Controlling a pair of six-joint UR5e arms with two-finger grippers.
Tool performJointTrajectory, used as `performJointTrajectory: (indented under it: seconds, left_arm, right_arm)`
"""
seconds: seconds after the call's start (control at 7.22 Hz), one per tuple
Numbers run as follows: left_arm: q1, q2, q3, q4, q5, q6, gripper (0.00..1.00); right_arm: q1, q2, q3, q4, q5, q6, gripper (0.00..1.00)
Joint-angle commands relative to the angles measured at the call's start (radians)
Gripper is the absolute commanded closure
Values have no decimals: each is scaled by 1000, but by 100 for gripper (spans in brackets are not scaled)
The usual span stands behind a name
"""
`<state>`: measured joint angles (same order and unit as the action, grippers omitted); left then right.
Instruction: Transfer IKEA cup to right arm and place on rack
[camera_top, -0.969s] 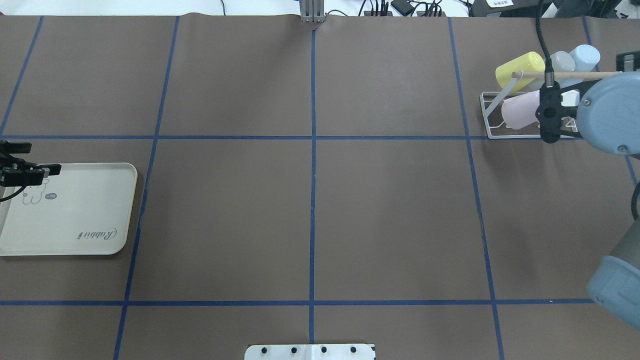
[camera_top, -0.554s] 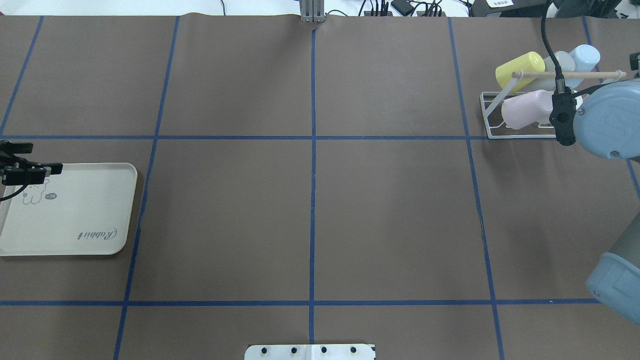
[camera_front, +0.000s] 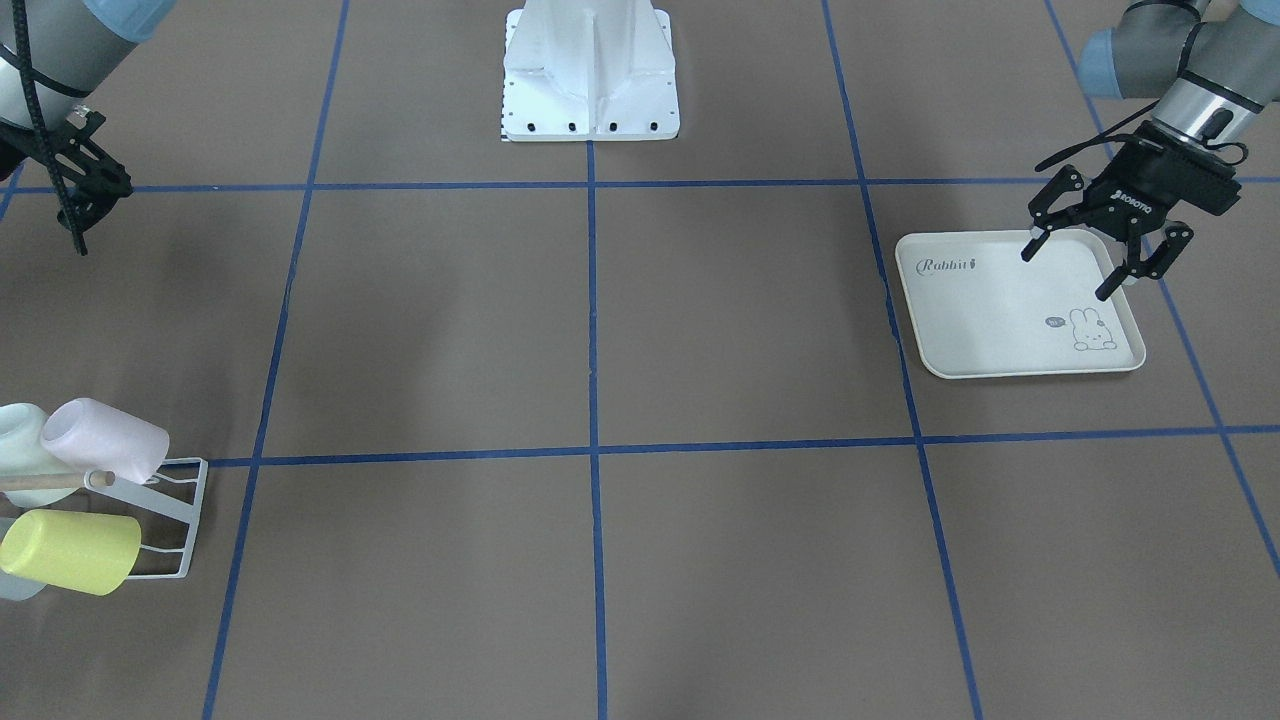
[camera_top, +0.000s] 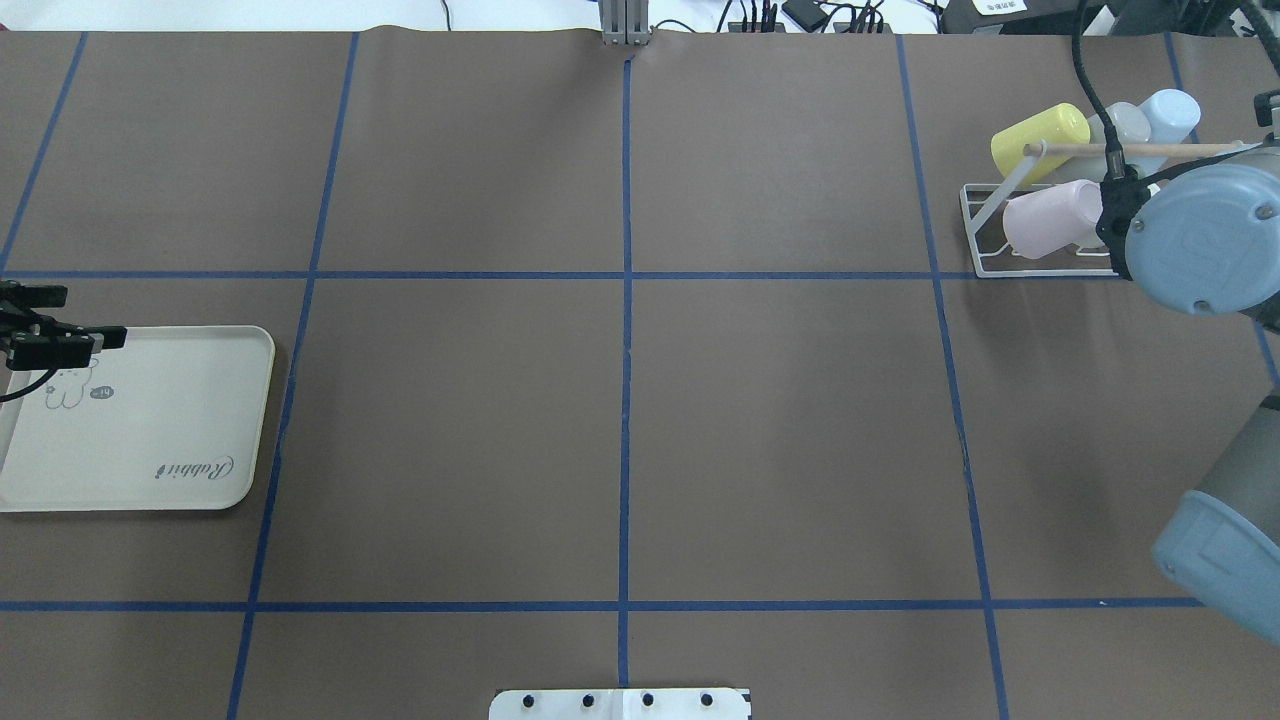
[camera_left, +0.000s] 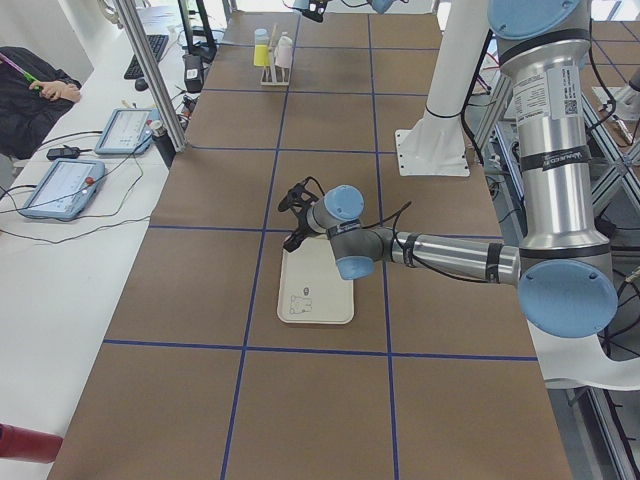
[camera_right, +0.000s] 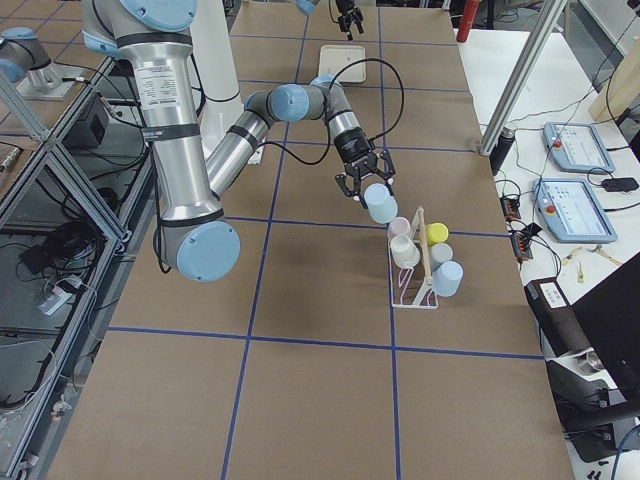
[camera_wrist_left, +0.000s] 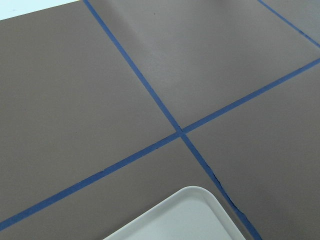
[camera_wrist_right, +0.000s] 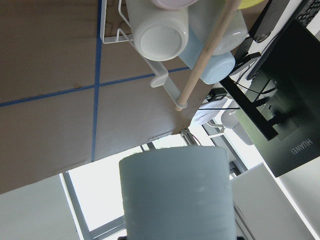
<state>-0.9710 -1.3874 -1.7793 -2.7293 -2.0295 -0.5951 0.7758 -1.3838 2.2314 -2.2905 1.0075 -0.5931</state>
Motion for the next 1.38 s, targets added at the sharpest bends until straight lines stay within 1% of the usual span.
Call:
performJointTrajectory:
  seconds: [0.0,0.14,0.42,0.55,0.69,0.83,1.25]
  left_arm:
    - [0,-1,0,-1,0,0,0]
    - [0,-1,0,-1,-2,-6,0]
    - [0,-2,-3,-3,-2,-35,0]
    - [2,-2,-3,-3,-2,-37,0]
    - [2,-2,-3,-3,0,-38,0]
    - [3,-4,-3,-3,0,-52,0]
    - [3,-4,-3,-3,0,-54,0]
  right_arm:
    - [-1,-15,-77,61,-42,-26,100]
    - [0,-30,-120,147,-46,-86,100]
    - [0,-84,-249,390,-49,-108,100]
    - [0,-93,-283,454,-47,-169,100]
    - [2,-124,-300,517,-46,-172,100]
    - [2,-138,-315,564,-40,-175,100]
    - [19,-133,-325,577,-38,-244,100]
